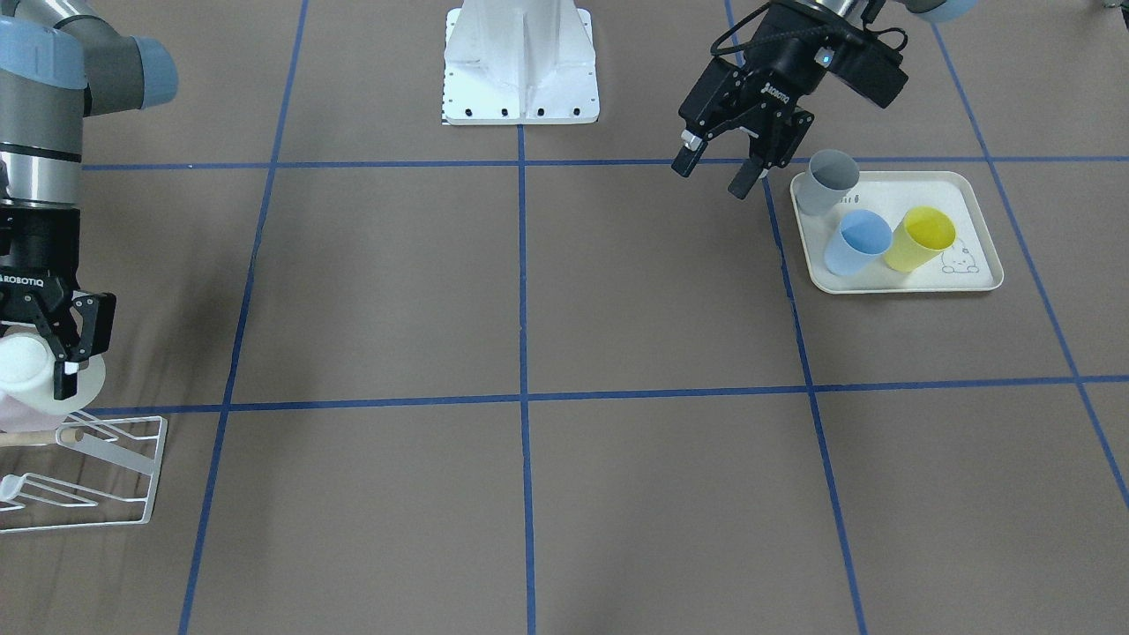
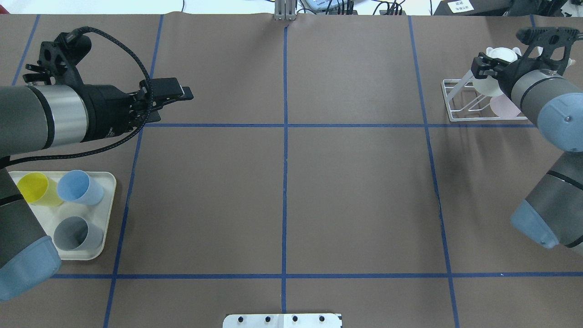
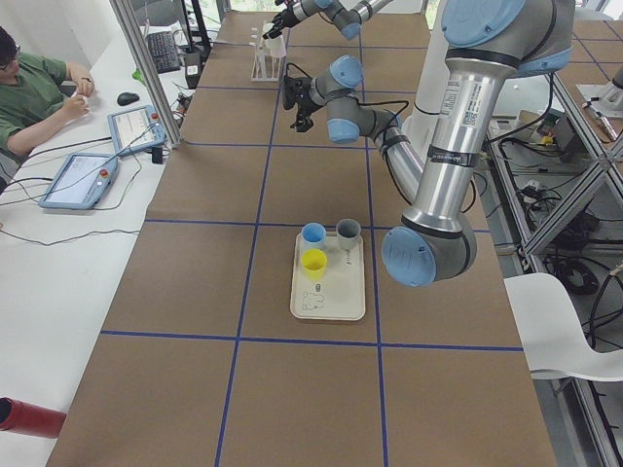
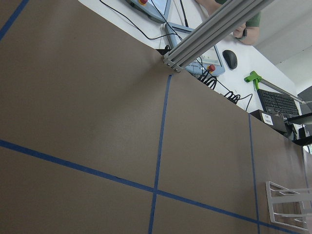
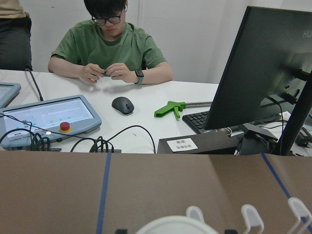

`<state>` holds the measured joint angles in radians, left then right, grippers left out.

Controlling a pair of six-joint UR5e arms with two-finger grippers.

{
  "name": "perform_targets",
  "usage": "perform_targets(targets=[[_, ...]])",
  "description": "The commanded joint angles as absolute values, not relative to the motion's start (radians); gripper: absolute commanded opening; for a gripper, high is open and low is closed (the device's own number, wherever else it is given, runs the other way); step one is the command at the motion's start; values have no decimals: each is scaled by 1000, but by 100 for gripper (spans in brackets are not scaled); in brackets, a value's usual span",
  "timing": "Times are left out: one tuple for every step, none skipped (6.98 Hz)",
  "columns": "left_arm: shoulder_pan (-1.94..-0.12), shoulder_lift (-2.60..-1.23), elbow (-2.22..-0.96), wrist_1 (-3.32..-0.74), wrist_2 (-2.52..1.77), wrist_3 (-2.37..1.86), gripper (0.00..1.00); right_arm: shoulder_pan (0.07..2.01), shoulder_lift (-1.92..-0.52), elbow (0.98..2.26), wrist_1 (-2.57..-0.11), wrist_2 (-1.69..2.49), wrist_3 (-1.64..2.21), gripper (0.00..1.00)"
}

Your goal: Transfer IKEA cup to right arm and place on rack

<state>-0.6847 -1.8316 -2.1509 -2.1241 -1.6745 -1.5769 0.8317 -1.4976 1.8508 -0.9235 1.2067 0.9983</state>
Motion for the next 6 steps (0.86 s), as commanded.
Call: perform_targets(targets=[[-684,-1833,-2151,-2125,-1675,-1577,100,833,-1522,1853,-923,1236,1003,0],[-683,-1833,-2151,-2125,-1675,-1577,100,833,-1525,1850,-923,1236,1003,0],[-681,-1833,-2151,-2125,-1675,-1577,100,833,-1525,1848,-923,1235,1003,0],[-680,-1835,-2151,-2125,-1674,-1577,100,833,-1523,1845,-923,1235,1003,0],[-680,-1833,-2149,-2125,-1674,-1577,100,836,-1523,1844,-923,1233,1002,0],[-677,-1835,-2148,-2125,-1674,-1577,100,844,-1522,1844,-925,1233,1002,0]])
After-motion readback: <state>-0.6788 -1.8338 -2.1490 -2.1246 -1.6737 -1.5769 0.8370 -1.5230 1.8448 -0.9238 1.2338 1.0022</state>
